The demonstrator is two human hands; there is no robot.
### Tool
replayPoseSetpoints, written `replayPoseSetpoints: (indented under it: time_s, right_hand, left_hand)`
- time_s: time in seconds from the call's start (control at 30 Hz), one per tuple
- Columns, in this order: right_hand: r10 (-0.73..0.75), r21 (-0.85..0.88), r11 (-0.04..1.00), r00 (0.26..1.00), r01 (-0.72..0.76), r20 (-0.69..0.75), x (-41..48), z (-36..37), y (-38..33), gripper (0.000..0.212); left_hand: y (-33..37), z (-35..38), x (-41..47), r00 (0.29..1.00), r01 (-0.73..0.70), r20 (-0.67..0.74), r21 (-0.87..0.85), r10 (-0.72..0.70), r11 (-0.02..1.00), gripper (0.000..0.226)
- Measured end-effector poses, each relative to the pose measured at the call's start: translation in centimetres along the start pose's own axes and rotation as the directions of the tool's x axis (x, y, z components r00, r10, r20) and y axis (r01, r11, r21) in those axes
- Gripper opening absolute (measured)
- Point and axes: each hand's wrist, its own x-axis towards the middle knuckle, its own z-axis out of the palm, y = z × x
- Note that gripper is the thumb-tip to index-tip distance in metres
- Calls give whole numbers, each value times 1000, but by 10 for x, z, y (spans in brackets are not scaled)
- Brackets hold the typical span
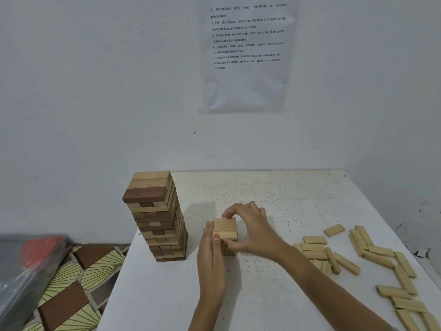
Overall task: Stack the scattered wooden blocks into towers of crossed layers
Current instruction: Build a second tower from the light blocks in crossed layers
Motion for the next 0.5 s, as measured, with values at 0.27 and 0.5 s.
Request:
replayPoseSetpoints:
  time_s: [0.27,0.5]
  right_hand:
    - [159,292,947,985,-135,-61,-16,6,-2,42]
    - [579,846,388,811,-364,83,-35,32,-38,51]
  left_hand:
    - [5,-2,-3,999,36,0,-31,-36,999,43]
    - [15,3,1,989,144,47,-215,-137,966,48]
